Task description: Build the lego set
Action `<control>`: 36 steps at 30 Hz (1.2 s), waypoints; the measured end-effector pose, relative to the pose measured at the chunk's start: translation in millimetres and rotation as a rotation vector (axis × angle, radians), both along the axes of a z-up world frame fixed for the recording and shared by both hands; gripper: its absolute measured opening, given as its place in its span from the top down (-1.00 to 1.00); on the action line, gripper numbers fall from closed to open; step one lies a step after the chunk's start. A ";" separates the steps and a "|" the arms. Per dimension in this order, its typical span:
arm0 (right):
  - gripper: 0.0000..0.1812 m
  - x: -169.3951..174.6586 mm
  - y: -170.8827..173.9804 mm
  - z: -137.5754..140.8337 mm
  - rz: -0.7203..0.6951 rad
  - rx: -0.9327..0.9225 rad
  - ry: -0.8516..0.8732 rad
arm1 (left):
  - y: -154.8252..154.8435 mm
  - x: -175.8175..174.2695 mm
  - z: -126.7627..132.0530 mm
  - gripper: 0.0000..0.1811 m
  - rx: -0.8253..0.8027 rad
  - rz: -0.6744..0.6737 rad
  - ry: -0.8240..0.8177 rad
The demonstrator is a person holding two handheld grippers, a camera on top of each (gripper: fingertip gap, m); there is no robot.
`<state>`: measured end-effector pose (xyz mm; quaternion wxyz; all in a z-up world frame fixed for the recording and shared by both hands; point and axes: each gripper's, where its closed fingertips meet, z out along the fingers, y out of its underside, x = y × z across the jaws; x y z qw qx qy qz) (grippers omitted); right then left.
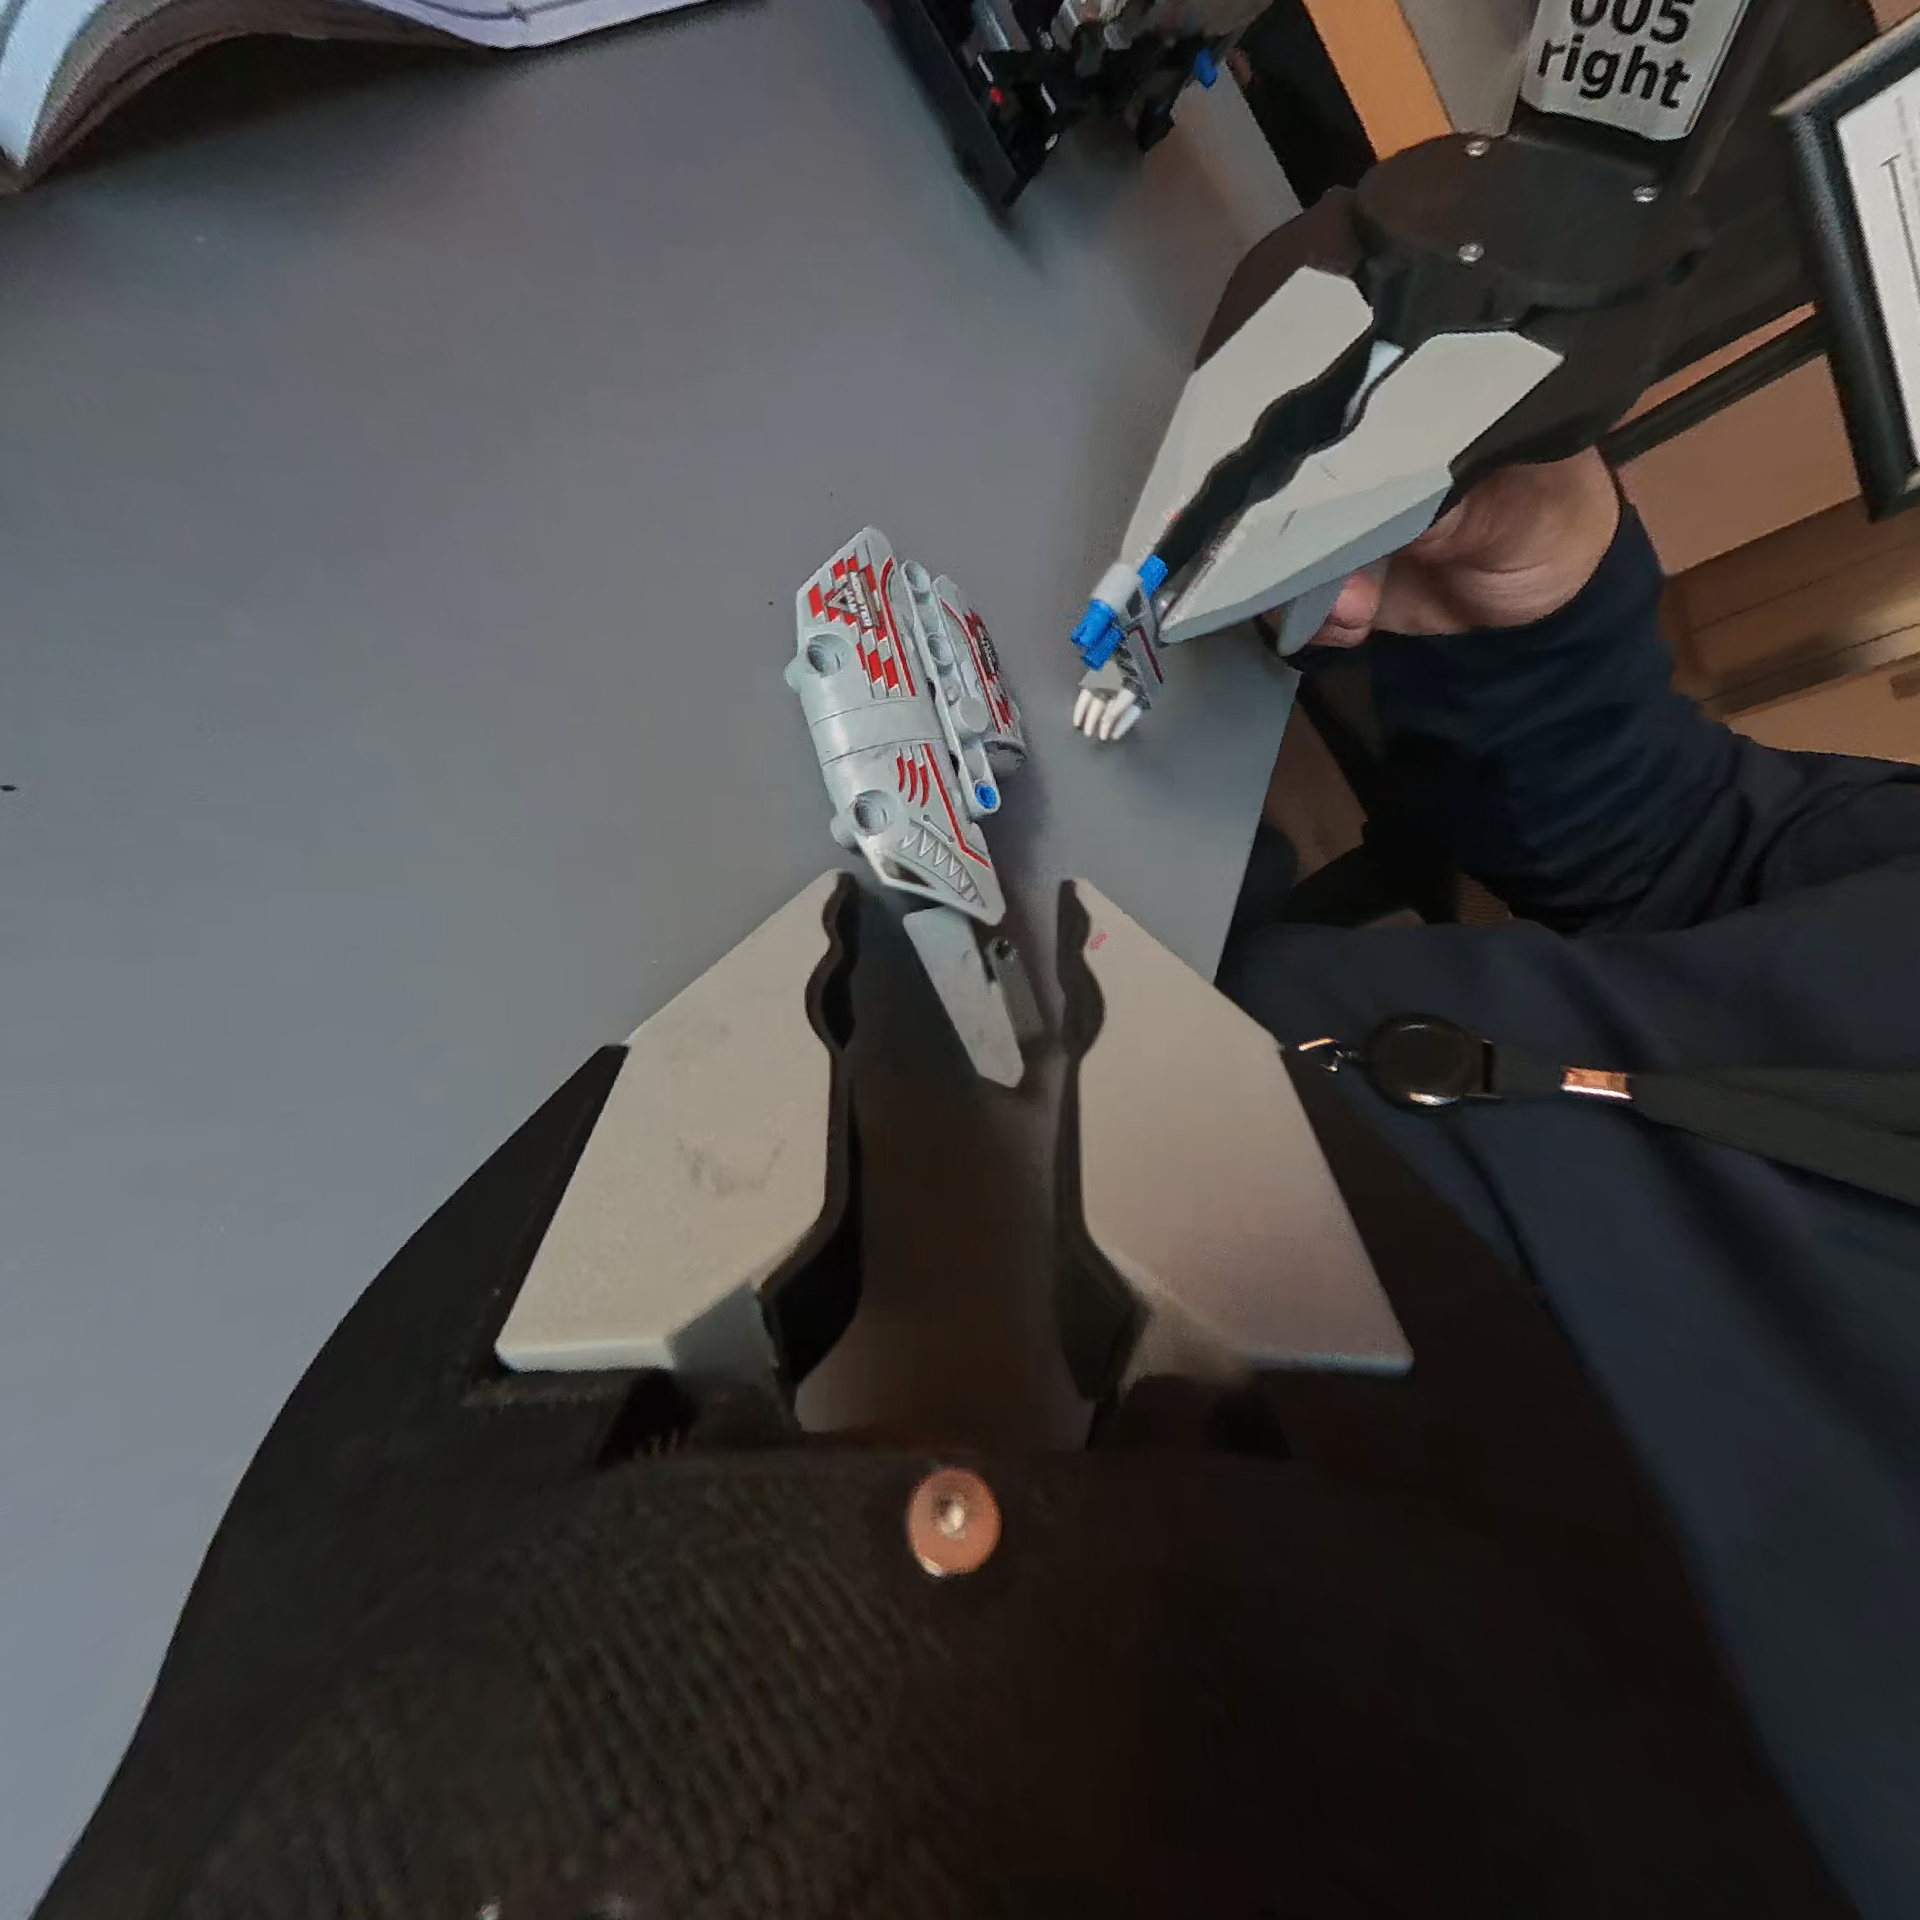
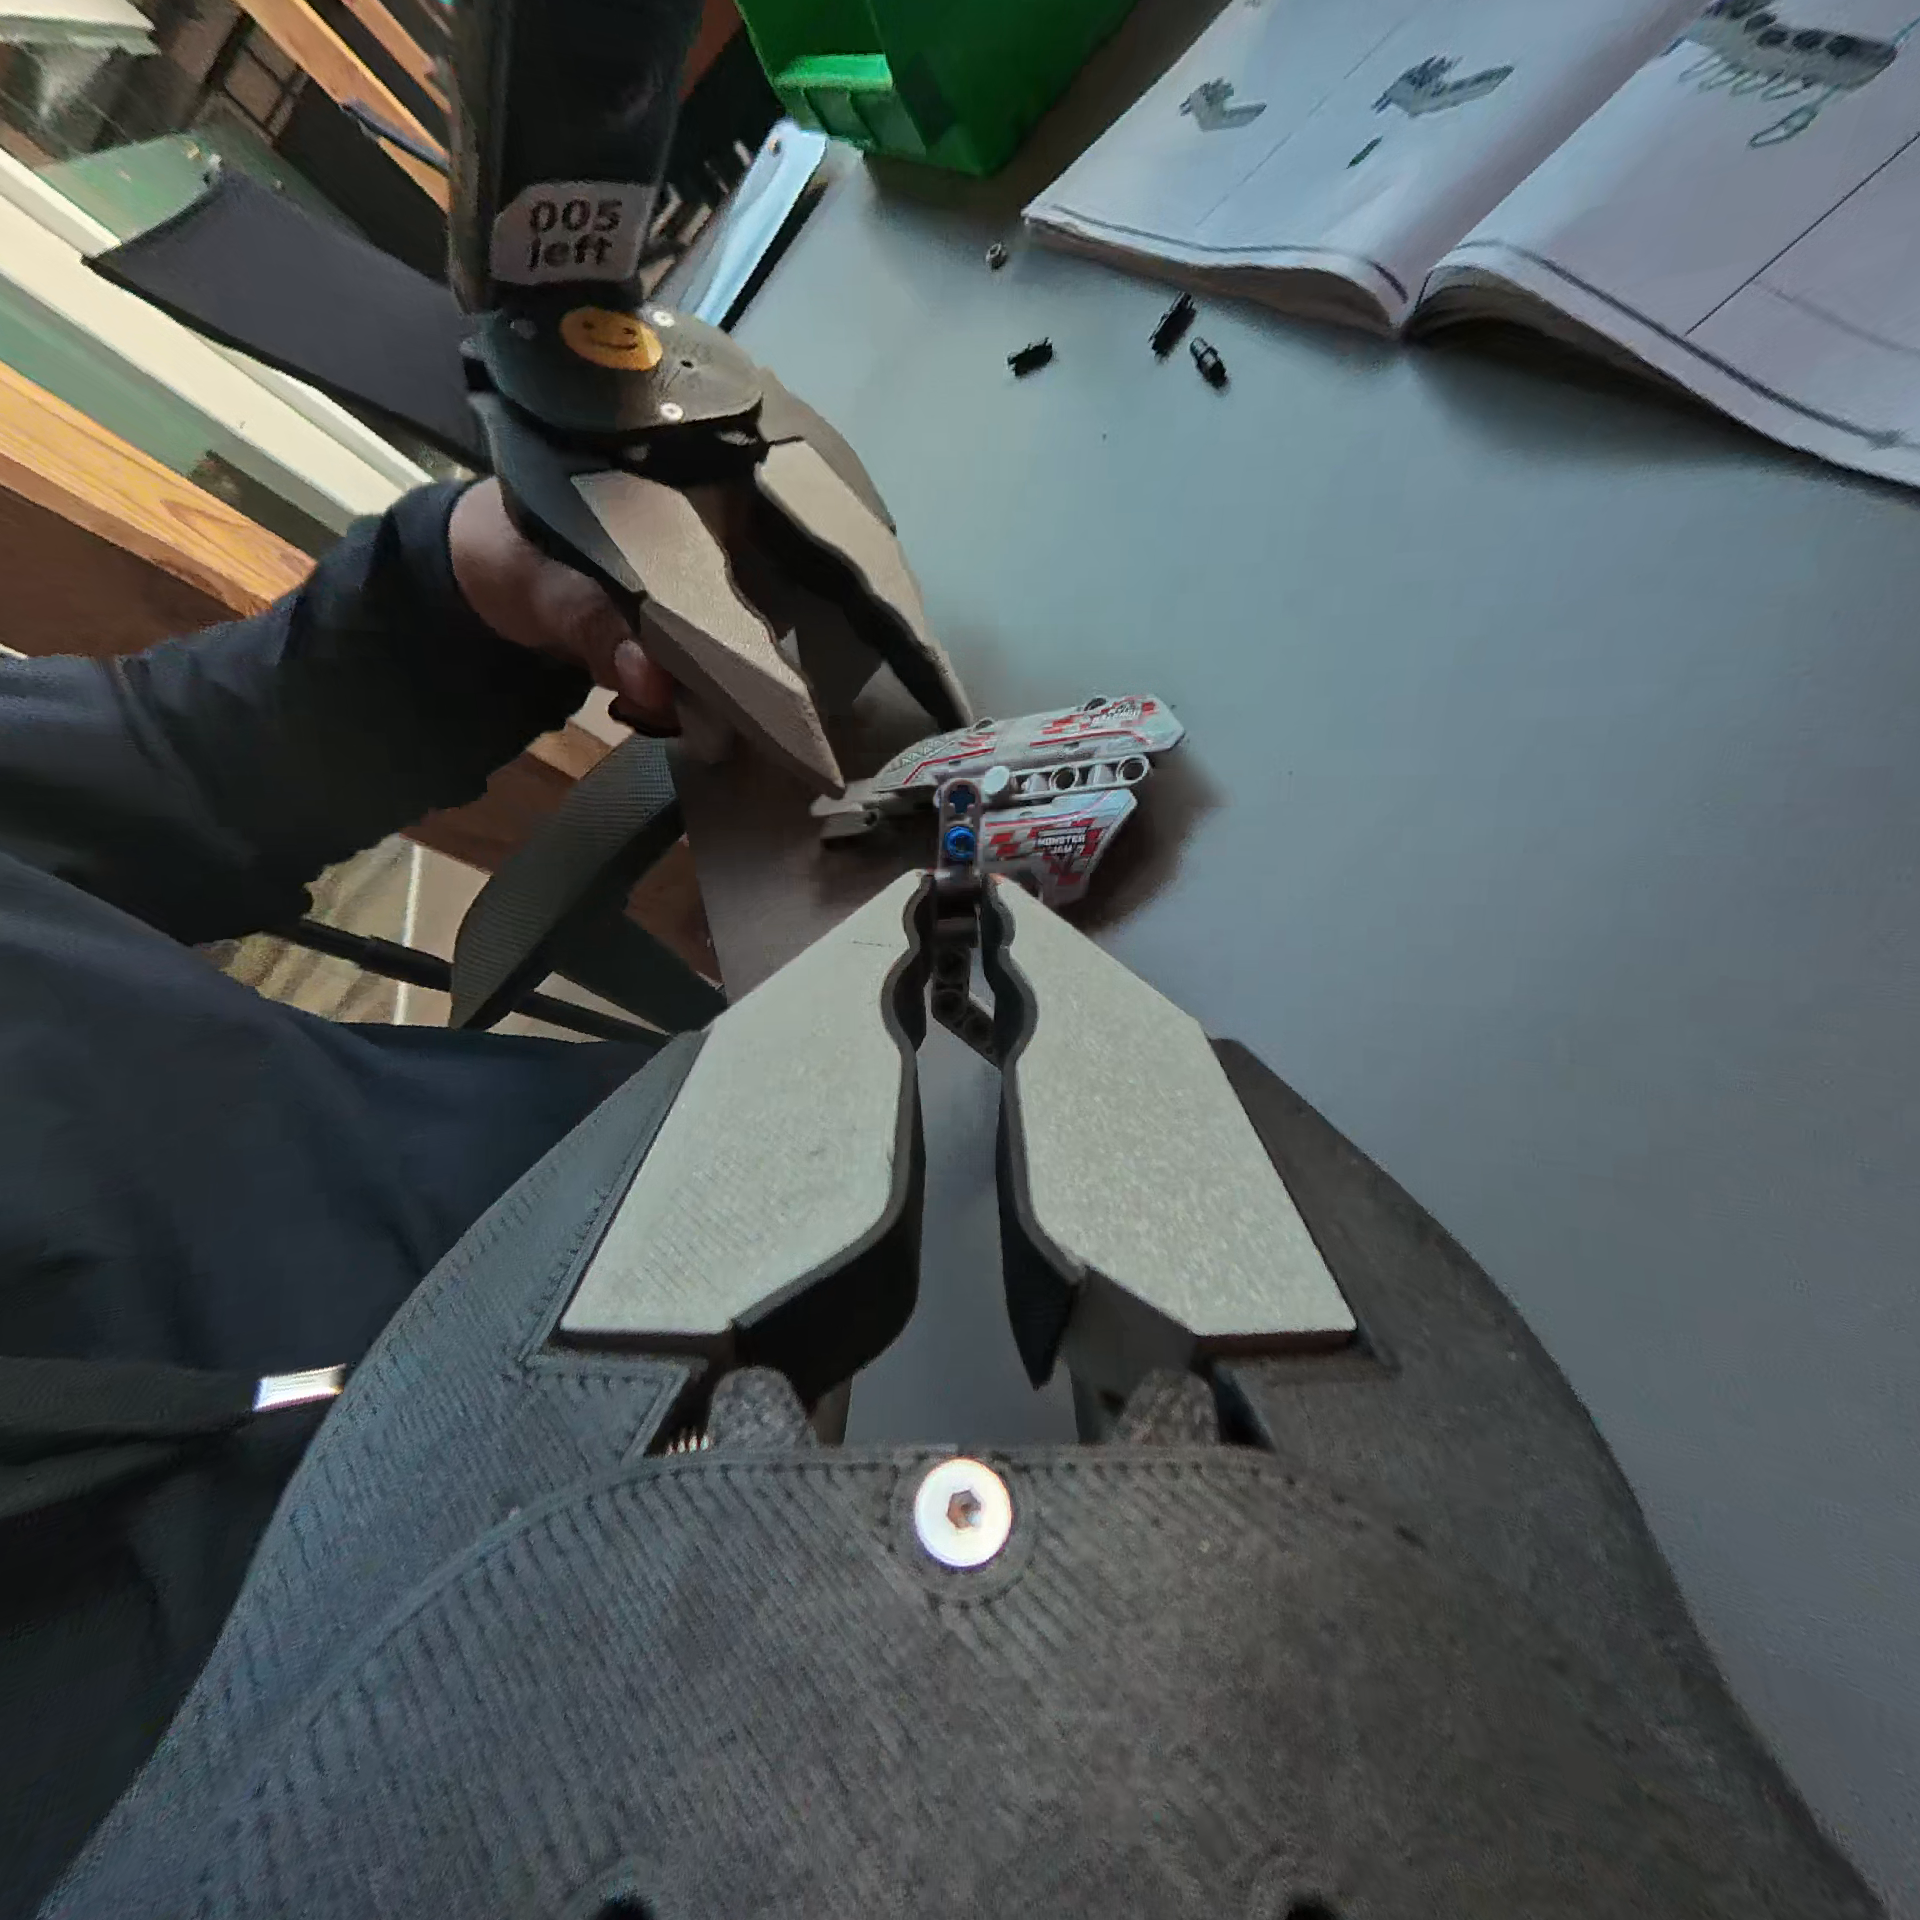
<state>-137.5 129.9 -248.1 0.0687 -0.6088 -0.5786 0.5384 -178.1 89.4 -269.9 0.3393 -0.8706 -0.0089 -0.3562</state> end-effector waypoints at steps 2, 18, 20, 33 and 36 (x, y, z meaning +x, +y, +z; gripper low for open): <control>0.95 2.6 -2.9 0.0 0.001 -0.021 -0.015 | 3.1 -4.8 0.5 0.62 -0.010 0.001 -0.027; 0.95 6.2 -1.7 -13.8 0.036 -0.129 -0.160 | -14.2 40.3 -8.2 0.87 -0.059 -0.202 0.007; 0.95 4.8 3.2 -13.1 0.030 -0.147 -0.150 | -21.9 52.2 -8.5 0.88 -0.052 -0.261 0.024; 0.95 11.7 -12.2 -8.5 -0.089 -0.404 -0.175 | 19.3 17.1 -7.8 0.28 0.365 -0.362 0.749; 0.95 12.7 -15.8 -12.8 -0.126 -0.451 -0.181 | 29.0 7.3 -4.3 0.10 0.408 -0.429 0.794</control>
